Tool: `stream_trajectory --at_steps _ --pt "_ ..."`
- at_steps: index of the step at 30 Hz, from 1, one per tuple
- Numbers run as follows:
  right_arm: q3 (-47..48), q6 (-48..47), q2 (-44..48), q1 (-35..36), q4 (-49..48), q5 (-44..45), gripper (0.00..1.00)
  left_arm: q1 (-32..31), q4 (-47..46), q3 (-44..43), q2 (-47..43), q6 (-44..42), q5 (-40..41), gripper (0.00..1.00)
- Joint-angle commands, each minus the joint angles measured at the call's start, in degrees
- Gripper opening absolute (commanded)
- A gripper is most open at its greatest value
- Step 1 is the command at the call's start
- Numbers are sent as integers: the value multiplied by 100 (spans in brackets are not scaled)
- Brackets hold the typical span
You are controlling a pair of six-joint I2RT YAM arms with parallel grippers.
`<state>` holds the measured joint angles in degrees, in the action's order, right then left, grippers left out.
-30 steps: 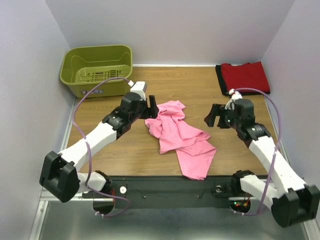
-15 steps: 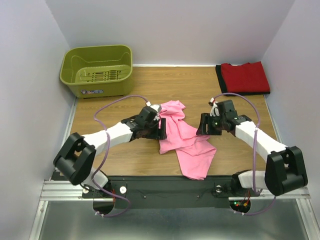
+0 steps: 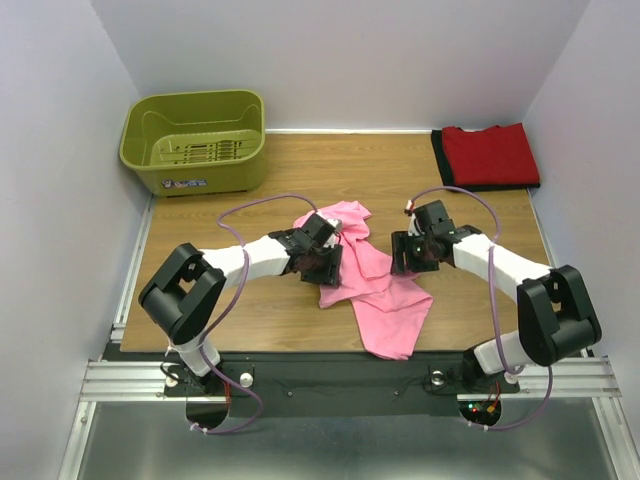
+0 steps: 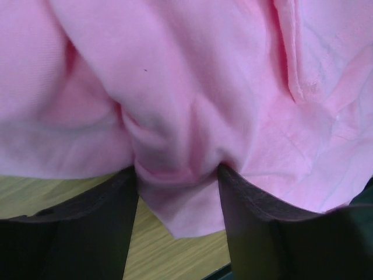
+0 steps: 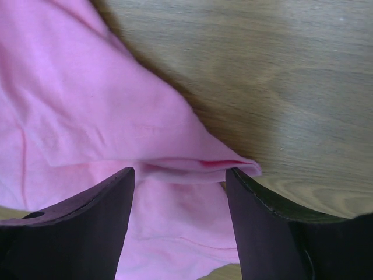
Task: Fold and stack the t-shirts
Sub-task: Flatten the tshirt out
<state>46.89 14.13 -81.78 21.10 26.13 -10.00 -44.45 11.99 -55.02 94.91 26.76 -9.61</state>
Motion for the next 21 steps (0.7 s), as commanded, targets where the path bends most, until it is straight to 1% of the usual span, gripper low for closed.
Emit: stream_trajectory --at_steps 1,3,4,5,6,9,10,11,12,14,15,17,18,19,21 --pt "162 45 -171 34 -275 577 70 -38 163 -245 -43 -119 -24 43" --pt "145 125 -242 34 -319 753 68 -38 190 -237 -104 -110 46 27" --pt "145 256 -329 34 -336 841 63 -38 251 -228 -183 -119 142 11" --pt "145 326 -382 26 -363 937 60 -38 295 -228 -236 -145 222 3" --pt "145 379 -418 34 -380 1156 55 -38 365 -228 -297 -171 301 0" --pt "188 520 -584 34 -425 1368 46 -38 821 -202 -692 -303 914 0" --pt "206 538 -689 34 -433 1413 44 -20 901 -167 -789 -338 1091 0" --pt "215 556 -734 34 -433 1509 40 -29 971 -132 -886 -356 1162 0" --pt "224 573 -787 26 -442 1562 40 -20 1033 -105 -965 -373 1215 0" --pt "233 617 -909 25 -442 1711 32 -3 1218 -35 -1211 -382 1338 0" --pt "232 635 -936 17 -442 1842 21 6 1262 0 -1299 -382 1373 0" --pt "189 696 -980 -9 -442 1931 11 32 1324 123 -1528 -382 1470 0" --pt "171 722 -998 -36 -442 1975 2 102 1332 176 -1598 -374 1505 0" --pt "127 766 -998 -88 -442 1976 1 146 1324 281 -1703 -382 1540 0" --pt "83 784 -989 -150 -433 1914 1 243 1297 361 -1765 -409 1549 0"
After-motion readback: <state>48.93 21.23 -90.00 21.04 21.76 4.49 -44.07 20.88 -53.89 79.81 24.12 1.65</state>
